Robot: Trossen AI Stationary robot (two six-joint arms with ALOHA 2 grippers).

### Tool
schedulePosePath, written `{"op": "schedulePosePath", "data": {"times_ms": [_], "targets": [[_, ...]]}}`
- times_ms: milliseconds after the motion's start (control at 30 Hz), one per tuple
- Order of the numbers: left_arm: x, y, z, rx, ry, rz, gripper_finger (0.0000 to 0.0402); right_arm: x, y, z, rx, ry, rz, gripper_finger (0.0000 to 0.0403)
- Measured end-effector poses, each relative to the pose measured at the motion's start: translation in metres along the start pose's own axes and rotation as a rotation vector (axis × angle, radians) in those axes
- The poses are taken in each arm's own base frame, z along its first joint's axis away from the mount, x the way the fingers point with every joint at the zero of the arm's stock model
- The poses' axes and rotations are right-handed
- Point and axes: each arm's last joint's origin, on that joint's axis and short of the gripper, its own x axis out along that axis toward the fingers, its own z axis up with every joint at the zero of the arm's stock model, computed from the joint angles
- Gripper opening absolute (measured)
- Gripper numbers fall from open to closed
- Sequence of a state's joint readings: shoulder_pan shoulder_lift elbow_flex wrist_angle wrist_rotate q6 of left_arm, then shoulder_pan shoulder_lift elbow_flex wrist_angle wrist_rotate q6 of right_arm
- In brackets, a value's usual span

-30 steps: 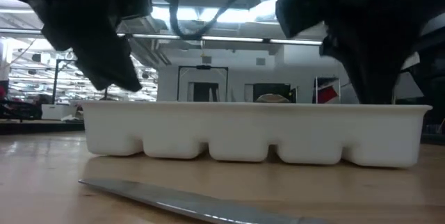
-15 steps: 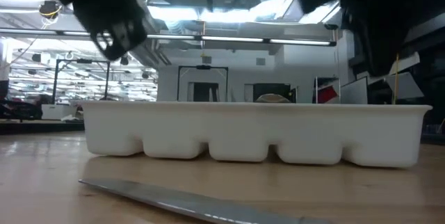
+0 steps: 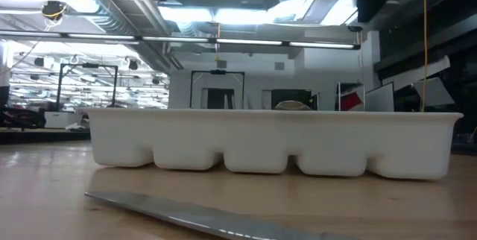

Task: Sort silverware
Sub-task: Put the silver table knife into the white cutlery tray

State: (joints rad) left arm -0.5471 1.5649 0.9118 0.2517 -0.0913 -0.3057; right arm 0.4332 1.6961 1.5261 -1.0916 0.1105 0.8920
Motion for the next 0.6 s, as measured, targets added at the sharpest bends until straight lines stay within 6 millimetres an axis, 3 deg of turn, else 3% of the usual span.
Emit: {"op": "schedulePosePath", "data": {"times_ms": [300, 600], "targets": [[0.051, -0.014, 0.014, 0.032, 0.005, -0.013, 0.0085, -0.008, 0.034, -0.014, -0.099, 0.018, 0.293, 0.012], [0.111, -0.02, 0.012, 0.049, 0.045, -0.029, 0.0085, -0.016, 0.058, -0.041, -0.078, 0.034, 0.377, 0.012]]}}
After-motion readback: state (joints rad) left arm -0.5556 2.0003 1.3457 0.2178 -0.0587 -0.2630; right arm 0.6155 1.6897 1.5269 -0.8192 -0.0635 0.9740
